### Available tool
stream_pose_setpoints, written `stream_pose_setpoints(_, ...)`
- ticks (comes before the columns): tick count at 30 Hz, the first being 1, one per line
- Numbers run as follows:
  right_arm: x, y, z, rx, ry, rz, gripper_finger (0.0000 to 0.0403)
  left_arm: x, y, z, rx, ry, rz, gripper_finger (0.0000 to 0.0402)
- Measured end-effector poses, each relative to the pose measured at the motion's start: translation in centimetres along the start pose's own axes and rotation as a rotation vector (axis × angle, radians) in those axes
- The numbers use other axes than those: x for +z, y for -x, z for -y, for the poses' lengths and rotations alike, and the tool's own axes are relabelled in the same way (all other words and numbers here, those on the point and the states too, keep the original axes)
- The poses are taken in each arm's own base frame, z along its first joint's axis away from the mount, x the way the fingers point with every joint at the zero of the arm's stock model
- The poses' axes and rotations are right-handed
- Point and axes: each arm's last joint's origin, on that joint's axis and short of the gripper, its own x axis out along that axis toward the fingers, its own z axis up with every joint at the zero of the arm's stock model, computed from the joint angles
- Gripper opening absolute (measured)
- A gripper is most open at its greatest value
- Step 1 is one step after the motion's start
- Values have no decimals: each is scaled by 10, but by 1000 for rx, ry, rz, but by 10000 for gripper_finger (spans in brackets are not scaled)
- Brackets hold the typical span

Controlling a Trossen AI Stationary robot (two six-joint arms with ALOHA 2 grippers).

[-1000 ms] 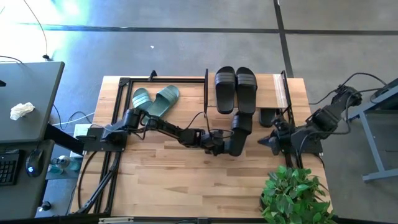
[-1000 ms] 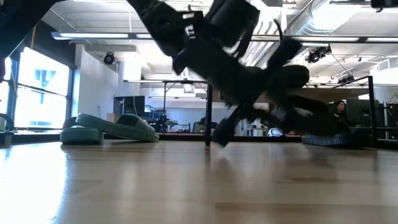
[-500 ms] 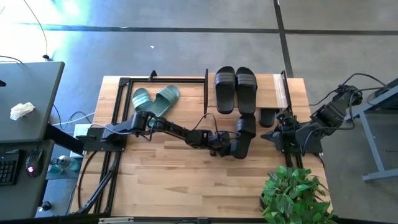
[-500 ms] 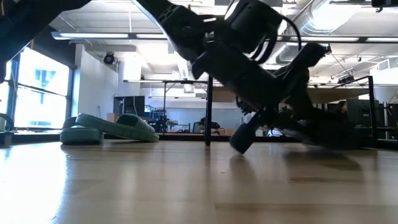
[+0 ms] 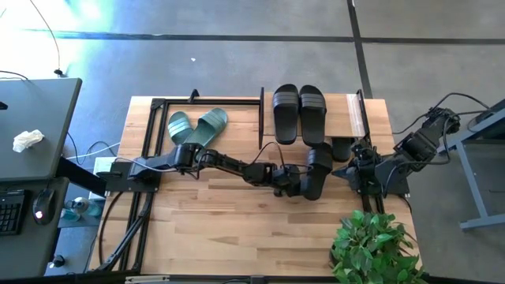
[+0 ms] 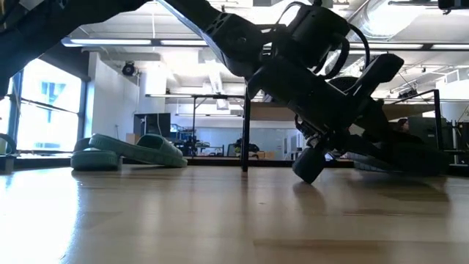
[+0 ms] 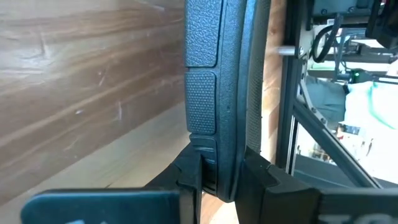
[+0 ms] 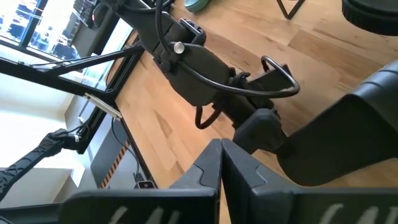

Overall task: Pick and place slides into the shelf
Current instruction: Put the black slipper under the shelf

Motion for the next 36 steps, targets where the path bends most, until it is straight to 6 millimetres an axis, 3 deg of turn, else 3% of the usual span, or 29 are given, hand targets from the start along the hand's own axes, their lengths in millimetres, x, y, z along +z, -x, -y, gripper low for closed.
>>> stream_pose_setpoints(25,1,0,0,-6,28,29,0,51,4,-5,11,113,261,43)
stream_pose_setpoints(36,1,0,0,-10,43,43,0,76,2,-7,-42,137,263,43)
